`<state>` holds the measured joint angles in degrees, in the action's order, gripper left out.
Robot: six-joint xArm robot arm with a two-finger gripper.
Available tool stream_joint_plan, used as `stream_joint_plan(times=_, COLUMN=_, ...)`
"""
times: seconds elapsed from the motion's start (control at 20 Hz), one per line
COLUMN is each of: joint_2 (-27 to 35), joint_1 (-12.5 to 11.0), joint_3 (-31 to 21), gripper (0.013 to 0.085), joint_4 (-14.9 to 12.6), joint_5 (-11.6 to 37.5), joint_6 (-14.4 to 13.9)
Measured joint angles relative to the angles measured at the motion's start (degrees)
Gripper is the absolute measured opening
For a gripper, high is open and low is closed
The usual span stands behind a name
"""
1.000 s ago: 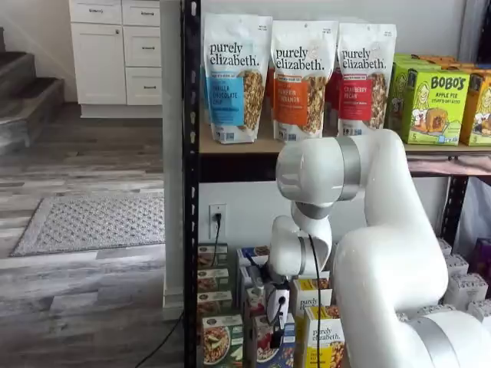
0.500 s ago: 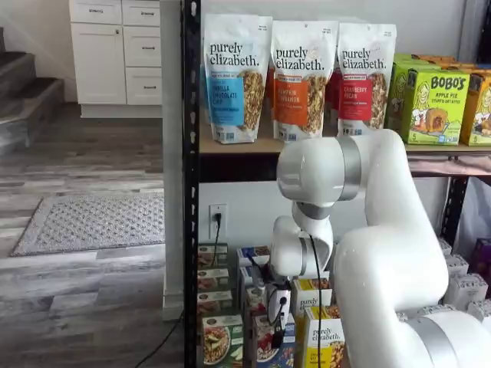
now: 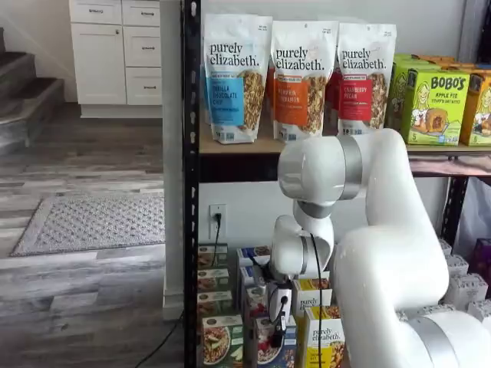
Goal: Pick up the blue and white box that is on the bottom shelf, the second box from the left
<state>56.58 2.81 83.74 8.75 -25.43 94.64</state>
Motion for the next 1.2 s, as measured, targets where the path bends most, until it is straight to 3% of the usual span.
stream_joint_plan(times=0.05, joint_2=0.0, joint_1=0.0, joint_3=0.0, gripper=0.065, joint_4=0.0, joint_5=-0.1, joint_6=0.0)
stream_joint_plan(times=0.3, joint_2=0.0, joint_1=0.1, joint_3=-0.1, gripper=0.065, joint_4=-0.1, joint_5=0.2, joint_6=-0.2)
stream_joint_plan(times=0.65, joint_2=-0.5, joint_1=0.0, joint_3=-0.7, gripper=0.049, joint_4=0.2, joint_5=-0.1, joint_6=0.2)
stream_joint_plan(times=1.2, joint_2=-2.0, joint_1=0.1, joint_3=-3.1, gripper=0.049, joint_4=0.1, joint_5=0.8, joint_6=0.1)
